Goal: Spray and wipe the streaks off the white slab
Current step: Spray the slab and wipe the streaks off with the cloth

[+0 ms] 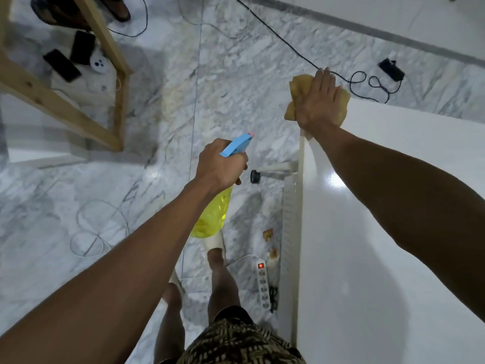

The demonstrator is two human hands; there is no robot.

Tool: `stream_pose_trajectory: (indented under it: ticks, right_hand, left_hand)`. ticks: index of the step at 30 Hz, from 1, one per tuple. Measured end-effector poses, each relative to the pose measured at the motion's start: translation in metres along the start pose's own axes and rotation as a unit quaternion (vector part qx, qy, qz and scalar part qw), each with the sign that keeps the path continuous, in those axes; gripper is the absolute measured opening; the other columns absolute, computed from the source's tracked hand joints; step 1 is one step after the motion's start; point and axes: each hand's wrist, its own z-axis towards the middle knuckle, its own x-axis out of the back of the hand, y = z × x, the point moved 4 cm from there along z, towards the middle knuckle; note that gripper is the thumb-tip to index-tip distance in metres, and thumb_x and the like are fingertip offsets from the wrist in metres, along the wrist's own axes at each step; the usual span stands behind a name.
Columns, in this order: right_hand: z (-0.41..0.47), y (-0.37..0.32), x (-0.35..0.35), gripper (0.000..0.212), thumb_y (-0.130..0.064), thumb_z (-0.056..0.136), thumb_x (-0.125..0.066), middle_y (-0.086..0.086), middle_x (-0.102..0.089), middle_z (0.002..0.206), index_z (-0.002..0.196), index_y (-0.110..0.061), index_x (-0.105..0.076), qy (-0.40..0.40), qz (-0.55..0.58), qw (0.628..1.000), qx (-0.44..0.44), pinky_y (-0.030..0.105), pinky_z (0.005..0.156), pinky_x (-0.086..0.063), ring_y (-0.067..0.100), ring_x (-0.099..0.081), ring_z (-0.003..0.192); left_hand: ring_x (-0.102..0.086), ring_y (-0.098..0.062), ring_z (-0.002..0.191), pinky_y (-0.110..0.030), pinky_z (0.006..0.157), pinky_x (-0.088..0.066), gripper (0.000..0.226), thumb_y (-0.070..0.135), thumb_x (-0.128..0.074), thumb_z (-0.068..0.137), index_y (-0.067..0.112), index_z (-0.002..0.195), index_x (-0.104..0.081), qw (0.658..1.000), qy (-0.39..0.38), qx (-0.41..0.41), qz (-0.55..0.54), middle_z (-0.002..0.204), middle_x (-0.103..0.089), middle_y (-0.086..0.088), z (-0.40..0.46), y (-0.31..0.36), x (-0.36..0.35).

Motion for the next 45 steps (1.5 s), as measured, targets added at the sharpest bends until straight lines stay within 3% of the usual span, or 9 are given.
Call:
stream_pose_trajectory:
  ticks: [6,11,14,19,27,35,38,41,45]
  right_hand:
    - [-0.029,0.003,-0.010,0.071,-0.043,0.104,-0.023,0.014,0.000,0.166,0.156,-0.001,0.003,0.014,-0.011,1.000,0.005,0.044,0.125,-0.004,0.028,-0.001,0.154]
    - [-0.067,0.011,-0.020,0.071,-0.043,0.104,-0.022,0.014,0.000,0.166,0.156,-0.001,0.002,0.020,-0.021,1.000,-0.002,0.044,0.125,-0.005,0.027,-0.002,0.154]
    - [-0.093,0.016,-0.027,0.071,-0.045,0.105,-0.021,0.013,-0.001,0.166,0.157,-0.003,0.002,0.017,-0.018,1.000,-0.006,0.043,0.125,-0.005,0.027,-0.002,0.154]
    - [-0.152,0.025,-0.039,0.072,-0.047,0.105,-0.022,0.011,-0.002,0.167,0.157,-0.004,0.000,0.015,-0.003,1.000,-0.010,0.043,0.125,-0.004,0.026,-0.002,0.154]
    - [-0.265,0.045,-0.065,0.070,-0.045,0.105,-0.025,0.012,-0.006,0.166,0.157,-0.004,-0.004,0.031,-0.021,0.999,-0.017,0.044,0.125,-0.007,0.027,-0.005,0.154]
    - [-0.378,0.065,-0.093,0.067,-0.043,0.105,-0.024,0.014,-0.009,0.166,0.157,-0.004,-0.007,0.026,-0.015,1.000,0.000,0.045,0.124,-0.006,0.030,-0.007,0.153]
    - [-0.423,0.073,-0.102,0.067,-0.041,0.104,-0.025,0.016,-0.010,0.165,0.157,-0.003,-0.008,0.023,-0.006,1.000,0.001,0.046,0.124,-0.007,0.031,-0.008,0.153]
    - [-0.473,0.082,-0.112,0.067,-0.040,0.104,-0.027,0.016,-0.012,0.165,0.157,-0.003,-0.010,0.026,0.002,1.000,0.000,0.045,0.124,-0.008,0.030,-0.010,0.153]
    - [-0.528,0.090,-0.124,0.066,-0.039,0.104,-0.027,0.014,-0.011,0.165,0.157,-0.004,-0.009,0.026,0.000,1.000,-0.005,0.043,0.124,-0.006,0.029,-0.009,0.153]
  left_hand:
    - [-0.073,-0.028,0.066,-0.050,0.069,-0.066,0.028,0.023,-0.059,0.078,0.004,0.091,-0.075,0.999,-0.019,-0.019,-0.031,0.080,-0.079,-0.007,-0.014,0.008,-0.015]
    - [-0.076,-0.035,0.069,-0.043,0.058,-0.066,0.024,0.016,-0.058,0.080,0.005,0.094,-0.075,0.998,-0.037,-0.021,-0.047,0.078,-0.078,-0.007,-0.028,0.002,-0.032]
    - [-0.074,-0.029,0.061,-0.039,0.056,-0.064,0.033,0.021,-0.054,0.070,0.005,0.092,-0.075,0.997,-0.047,-0.028,-0.048,0.079,-0.078,-0.008,-0.041,-0.008,-0.043]
    - [-0.069,-0.020,0.047,-0.033,0.057,-0.061,0.026,0.019,-0.055,0.078,0.003,0.089,-0.072,0.996,-0.061,-0.053,-0.032,0.081,-0.079,-0.008,-0.068,-0.039,-0.062]
    - [-0.077,-0.037,0.069,-0.054,0.067,-0.066,0.034,0.023,-0.054,0.068,0.004,0.088,-0.074,0.991,-0.099,-0.047,-0.077,0.075,-0.077,-0.008,-0.131,-0.112,-0.092]
    - [-0.074,-0.051,0.084,-0.045,0.060,-0.061,0.038,0.018,-0.054,0.065,-0.002,0.091,-0.074,0.984,-0.122,0.003,-0.128,0.068,-0.070,-0.007,-0.199,-0.176,-0.106]
    - [-0.075,-0.050,0.085,-0.050,0.065,-0.063,0.026,0.016,-0.053,0.063,0.003,0.075,-0.071,0.986,-0.120,0.016,-0.117,0.069,-0.071,-0.011,-0.228,-0.195,-0.108]
    - [-0.076,-0.047,0.079,-0.060,0.072,-0.064,0.027,0.018,-0.055,0.062,0.002,0.073,-0.073,0.988,-0.127,-0.004,-0.089,0.076,-0.074,-0.019,-0.266,-0.214,-0.114]
    - [-0.077,-0.039,0.077,-0.051,0.070,-0.065,0.038,0.024,-0.054,0.065,0.000,0.085,-0.075,0.989,-0.128,-0.006,-0.078,0.079,-0.076,-0.013,-0.313,-0.244,-0.127]
